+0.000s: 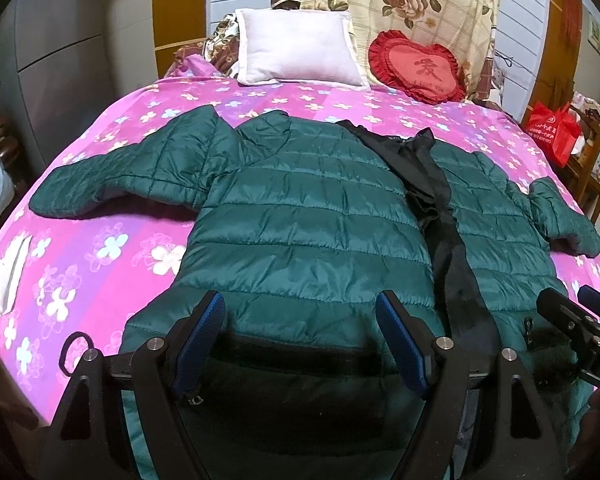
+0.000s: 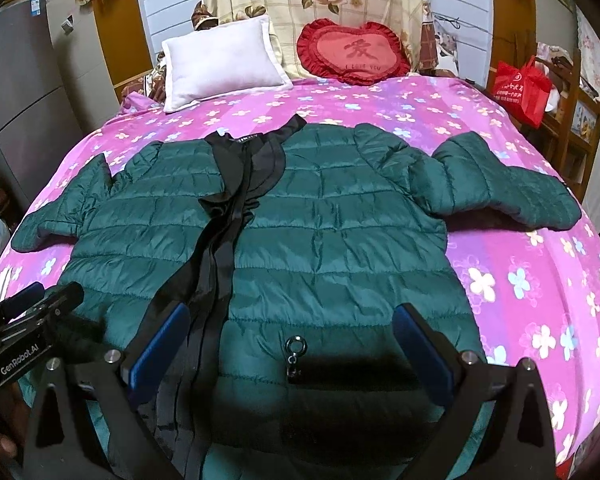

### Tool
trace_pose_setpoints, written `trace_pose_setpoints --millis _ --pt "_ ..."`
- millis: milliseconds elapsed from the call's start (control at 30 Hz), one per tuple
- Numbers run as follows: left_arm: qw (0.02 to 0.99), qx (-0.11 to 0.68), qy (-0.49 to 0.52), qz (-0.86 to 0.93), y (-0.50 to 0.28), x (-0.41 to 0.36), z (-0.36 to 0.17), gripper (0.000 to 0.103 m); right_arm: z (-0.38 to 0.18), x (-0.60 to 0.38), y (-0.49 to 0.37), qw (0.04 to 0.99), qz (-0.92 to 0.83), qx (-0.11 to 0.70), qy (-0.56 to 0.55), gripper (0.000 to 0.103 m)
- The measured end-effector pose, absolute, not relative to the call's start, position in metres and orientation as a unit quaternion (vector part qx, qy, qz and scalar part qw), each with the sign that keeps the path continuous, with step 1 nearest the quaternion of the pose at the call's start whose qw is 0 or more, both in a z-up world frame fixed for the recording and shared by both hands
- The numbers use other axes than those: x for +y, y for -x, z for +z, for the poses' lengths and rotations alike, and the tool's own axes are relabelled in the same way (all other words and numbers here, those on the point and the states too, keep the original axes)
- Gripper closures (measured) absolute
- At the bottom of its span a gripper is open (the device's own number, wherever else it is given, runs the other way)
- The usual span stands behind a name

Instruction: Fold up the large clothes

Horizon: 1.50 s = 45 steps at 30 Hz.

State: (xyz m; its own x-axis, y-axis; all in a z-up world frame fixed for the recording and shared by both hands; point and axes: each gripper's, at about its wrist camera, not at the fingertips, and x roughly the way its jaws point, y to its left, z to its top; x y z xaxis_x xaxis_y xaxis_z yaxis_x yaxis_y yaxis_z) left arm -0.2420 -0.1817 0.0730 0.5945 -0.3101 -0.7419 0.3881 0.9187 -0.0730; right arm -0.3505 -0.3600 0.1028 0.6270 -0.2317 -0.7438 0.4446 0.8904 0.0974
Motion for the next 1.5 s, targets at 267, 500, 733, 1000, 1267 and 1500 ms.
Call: trace_pose_setpoints --millis 267,500,733,1000,1267,1500 --pt "0.89 0.409 -0.047 -0.195 0.236 -0.186 0.069 0.051 0.098 -0.363 0.341 0.888 -0.19 0.394 -0.145 0.0" --pt "0.89 0.41 -0.046 -0.195 0.229 -0.191 0.068 0.051 0.096 -0.366 0.335 0.888 -0.19 0.39 -0.151 0.0" --pt "0.891 0.408 -0.047 -0.193 0.223 -0.194 0.068 0.051 0.1 -0.369 0.326 0.886 -0.182 0.391 -0.17 0.0" --pt "0.892 0.407 -0.04 -0.193 0.213 -0.194 0.07 0.051 0.098 -0.369 0.312 0.88 -0.186 0.407 -0.159 0.0" --pt "0.892 0.407 -0.041 -0.19 0.206 -0.196 0.067 0.051 0.098 -0.372 0.301 0.879 -0.19 0.409 -0.151 0.0" --pt "0.892 0.411 -0.039 -0.183 0.194 -0.195 0.063 0.051 0.097 -0.375 0.295 0.881 -0.19 0.405 -0.15 0.0"
